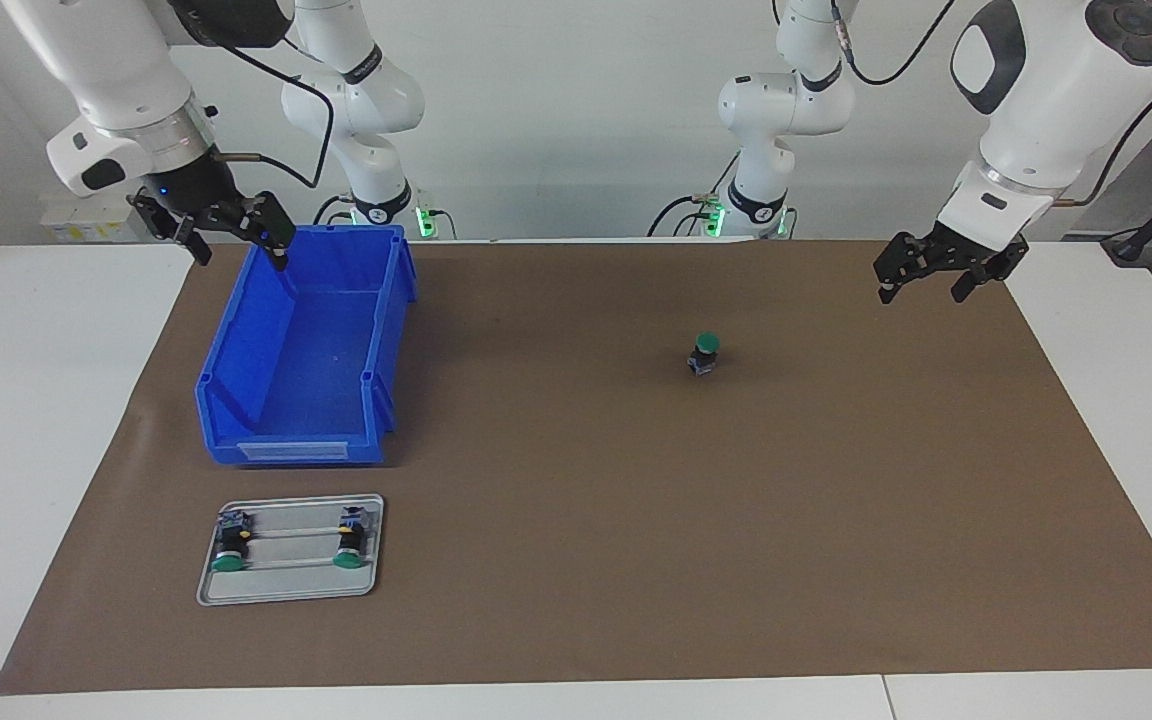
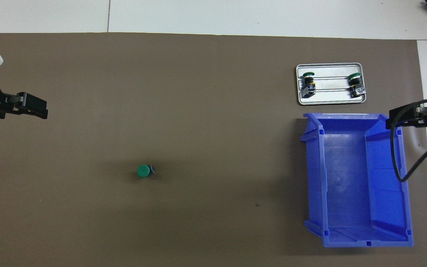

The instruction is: Place and press button with both arms

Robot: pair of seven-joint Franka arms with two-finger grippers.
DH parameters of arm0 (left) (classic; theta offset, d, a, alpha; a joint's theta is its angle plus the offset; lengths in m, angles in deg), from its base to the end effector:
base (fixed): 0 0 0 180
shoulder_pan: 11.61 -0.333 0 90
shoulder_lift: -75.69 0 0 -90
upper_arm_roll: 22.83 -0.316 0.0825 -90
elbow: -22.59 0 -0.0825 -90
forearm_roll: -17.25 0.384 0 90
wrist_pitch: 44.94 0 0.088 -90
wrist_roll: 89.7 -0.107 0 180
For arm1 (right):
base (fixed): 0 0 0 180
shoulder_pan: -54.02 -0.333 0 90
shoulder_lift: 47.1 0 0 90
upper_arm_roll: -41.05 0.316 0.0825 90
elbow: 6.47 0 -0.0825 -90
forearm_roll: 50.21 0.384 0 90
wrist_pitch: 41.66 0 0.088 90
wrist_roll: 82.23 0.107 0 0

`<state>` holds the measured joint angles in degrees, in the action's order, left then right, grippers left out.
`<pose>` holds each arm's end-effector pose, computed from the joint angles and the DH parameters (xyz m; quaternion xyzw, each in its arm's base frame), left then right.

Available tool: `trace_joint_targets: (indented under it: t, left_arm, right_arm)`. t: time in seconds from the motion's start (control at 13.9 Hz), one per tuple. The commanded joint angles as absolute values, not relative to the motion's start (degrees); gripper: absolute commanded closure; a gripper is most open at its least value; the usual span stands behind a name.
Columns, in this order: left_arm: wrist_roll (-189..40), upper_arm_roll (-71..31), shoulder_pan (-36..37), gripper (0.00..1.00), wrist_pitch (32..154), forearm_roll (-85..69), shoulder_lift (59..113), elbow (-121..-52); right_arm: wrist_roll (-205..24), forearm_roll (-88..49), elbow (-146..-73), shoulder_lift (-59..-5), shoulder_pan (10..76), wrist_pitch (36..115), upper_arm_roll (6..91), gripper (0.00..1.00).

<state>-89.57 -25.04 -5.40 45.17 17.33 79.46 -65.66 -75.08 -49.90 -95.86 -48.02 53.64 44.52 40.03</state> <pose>0.5727 -0.0406 0.6020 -0.9993 0.0338 0.0166 0.0026 0.5427 -0.0055 0.6326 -0.9975 0.0678 0.0201 0.0017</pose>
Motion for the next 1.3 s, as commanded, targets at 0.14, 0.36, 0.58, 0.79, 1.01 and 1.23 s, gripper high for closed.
trace_joint_targets:
  t: [0.14,0.36,0.58,0.79,1.01,1.23]
  left_arm:
    - [-90.05,-24.59,-5.99,0.0,45.67,18.39,77.8,-67.67]
    - [-90.05,-24.59,-5.99,0.0,45.67,18.39,77.8,-67.67]
    - [-90.05,-24.59,-5.99,0.0,45.67,18.39,77.8,-67.67]
    - [-90.05,-24.59,-5.99,0.0,45.67,18.39,77.8,-67.67]
    - [-90.05,-24.59,-5.99,0.0,45.67,18.39,77.8,-67.67]
    - [-90.05,-24.59,-5.99,0.0,45.67,18.39,77.8,-67.67]
  right_arm:
    - [-75.12,-49.25,-97.08,-50.27,52.54,44.47,41.39,0.01]
    - [-66.97,-50.04,-97.43,-49.48,45.17,47.71,41.4,0.01]
    - [-58.96,-50.04,-101.9,-49.39,38.92,55.17,41.48,0.01]
    - [-52.55,-50.12,-102.36,-47.12,32.33,59.06,41.49,0.01]
    - [-45.86,-50.74,-101.14,-42.81,25.47,63.98,41.4,0.01]
    - [-38.31,-53.1,-93.24,-34.56,19.84,64.87,41.48,0.01]
